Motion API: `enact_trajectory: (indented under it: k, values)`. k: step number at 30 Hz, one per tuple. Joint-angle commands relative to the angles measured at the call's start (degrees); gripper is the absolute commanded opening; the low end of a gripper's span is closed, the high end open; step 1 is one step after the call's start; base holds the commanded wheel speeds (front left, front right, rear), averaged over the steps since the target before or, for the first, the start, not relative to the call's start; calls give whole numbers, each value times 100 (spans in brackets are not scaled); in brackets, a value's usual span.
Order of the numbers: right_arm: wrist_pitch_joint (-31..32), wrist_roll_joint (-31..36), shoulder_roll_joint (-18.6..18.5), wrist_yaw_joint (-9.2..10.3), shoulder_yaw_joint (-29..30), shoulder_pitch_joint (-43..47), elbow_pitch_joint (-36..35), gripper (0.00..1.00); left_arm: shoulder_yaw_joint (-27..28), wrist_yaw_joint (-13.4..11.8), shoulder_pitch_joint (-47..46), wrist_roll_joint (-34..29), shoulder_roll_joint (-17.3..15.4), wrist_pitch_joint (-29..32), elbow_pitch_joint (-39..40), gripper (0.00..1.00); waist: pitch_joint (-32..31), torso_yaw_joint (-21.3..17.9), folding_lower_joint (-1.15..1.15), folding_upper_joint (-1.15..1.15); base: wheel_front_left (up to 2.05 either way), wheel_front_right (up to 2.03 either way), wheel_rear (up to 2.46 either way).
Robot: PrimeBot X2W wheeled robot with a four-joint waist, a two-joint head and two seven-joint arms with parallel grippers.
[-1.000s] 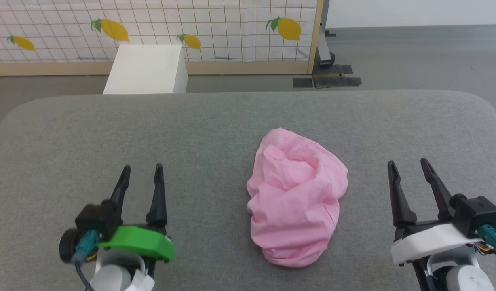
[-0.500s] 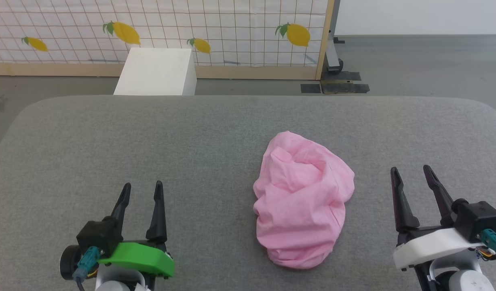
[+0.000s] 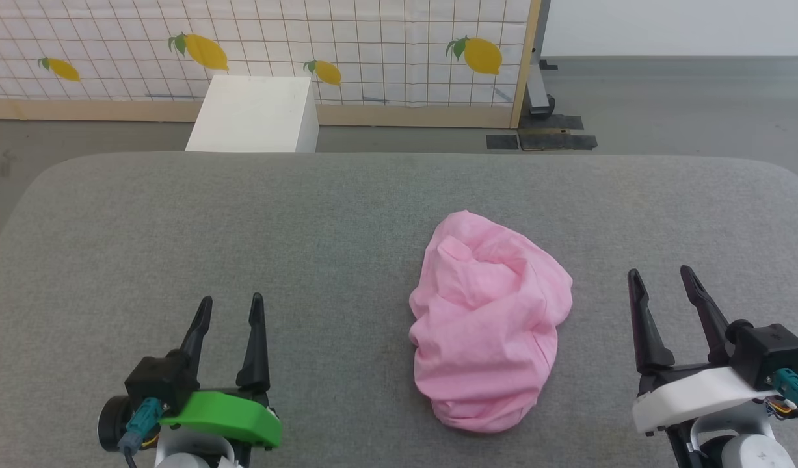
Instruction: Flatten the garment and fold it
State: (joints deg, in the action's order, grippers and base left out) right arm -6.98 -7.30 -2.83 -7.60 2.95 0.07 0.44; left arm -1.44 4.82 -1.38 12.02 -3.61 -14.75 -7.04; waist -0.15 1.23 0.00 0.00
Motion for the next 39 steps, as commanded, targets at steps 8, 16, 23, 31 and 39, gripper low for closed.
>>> enact_trajectory:
  k: [8,16,23,31,39]
  values:
    - [43,8,-5,11,-118,-117,-30,100,42,51,34,-85,51,-25,-8,100,83,5,0,0,0,0,0]
    - [1241,341,-5,11,-1422,-1472,219,100,-50,73,-138,-102,65,-25,40,100,338,86,0,0,0,0,0]
    - [3675,255,-90,11,-2423,-2696,1215,100,-117,94,-269,-88,70,-25,74,100,576,311,0,0,0,0,0]
    - [5871,174,-423,11,-2879,-3484,2038,100,-347,53,-474,60,72,-25,102,100,998,655,0,0,0,0,0]
    - [6047,-172,-447,11,-2962,-3553,1769,0,-353,24,-487,74,73,-25,46,100,957,645,0,0,0,0,0]
